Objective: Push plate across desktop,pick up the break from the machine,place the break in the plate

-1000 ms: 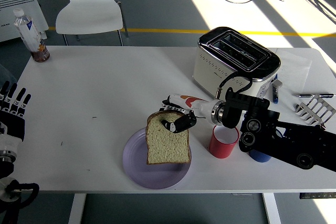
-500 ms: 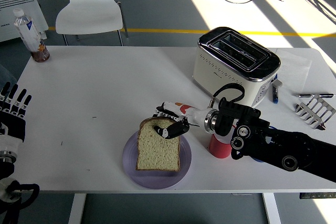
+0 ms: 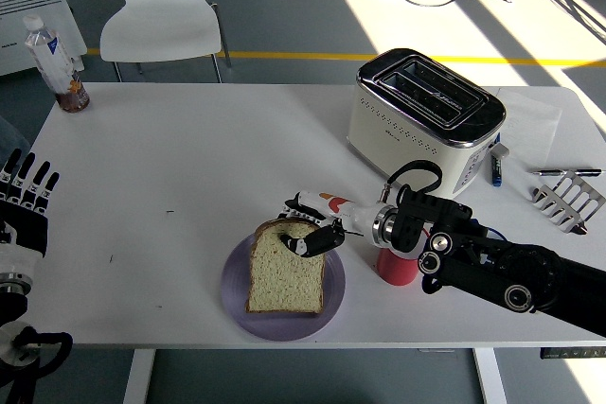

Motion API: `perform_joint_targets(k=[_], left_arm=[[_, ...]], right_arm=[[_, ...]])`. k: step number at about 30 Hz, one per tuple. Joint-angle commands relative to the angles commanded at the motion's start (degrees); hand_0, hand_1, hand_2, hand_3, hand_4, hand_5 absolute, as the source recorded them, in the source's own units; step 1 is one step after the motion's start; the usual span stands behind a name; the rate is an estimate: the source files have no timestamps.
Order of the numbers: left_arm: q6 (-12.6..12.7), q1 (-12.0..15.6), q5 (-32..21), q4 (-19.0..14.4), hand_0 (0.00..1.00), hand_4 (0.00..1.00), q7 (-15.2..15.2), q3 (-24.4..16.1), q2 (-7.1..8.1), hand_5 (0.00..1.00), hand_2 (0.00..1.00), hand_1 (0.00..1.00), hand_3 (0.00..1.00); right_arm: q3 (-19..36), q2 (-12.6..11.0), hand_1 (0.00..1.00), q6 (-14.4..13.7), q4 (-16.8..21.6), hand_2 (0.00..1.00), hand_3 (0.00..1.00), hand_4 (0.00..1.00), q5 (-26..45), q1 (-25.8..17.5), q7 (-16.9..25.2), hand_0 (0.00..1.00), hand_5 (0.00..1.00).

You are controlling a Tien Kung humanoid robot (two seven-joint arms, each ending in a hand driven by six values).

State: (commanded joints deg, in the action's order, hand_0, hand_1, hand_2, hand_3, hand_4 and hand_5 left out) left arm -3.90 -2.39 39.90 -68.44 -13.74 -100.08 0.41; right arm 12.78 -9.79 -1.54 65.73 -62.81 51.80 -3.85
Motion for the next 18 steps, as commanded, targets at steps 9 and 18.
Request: perform_joint_targets(k=[9, 18], left_arm=[[0.1, -0.2, 0.0, -0.1, 0.820, 0.477, -0.4, -0.3, -0.13, 0.998, 0.878, 0.825, 0.822], [0.1, -0.3, -0.1, 0.0, 0.817, 0.476, -0.8, -0.3, -0.30, 0.998, 0.876, 0.824, 0.816]], right_arm=[[0.2, 0.3, 0.643, 0.7, -2.5, 0.639, 0.673, 0.545, -2.0, -0.6, 4.7, 0.616, 0.154], [0.4, 1.0, 0.775, -0.2, -4.2, 0.813, 0.829, 0.625, -4.2, -0.6, 6.6, 0.769, 0.144]])
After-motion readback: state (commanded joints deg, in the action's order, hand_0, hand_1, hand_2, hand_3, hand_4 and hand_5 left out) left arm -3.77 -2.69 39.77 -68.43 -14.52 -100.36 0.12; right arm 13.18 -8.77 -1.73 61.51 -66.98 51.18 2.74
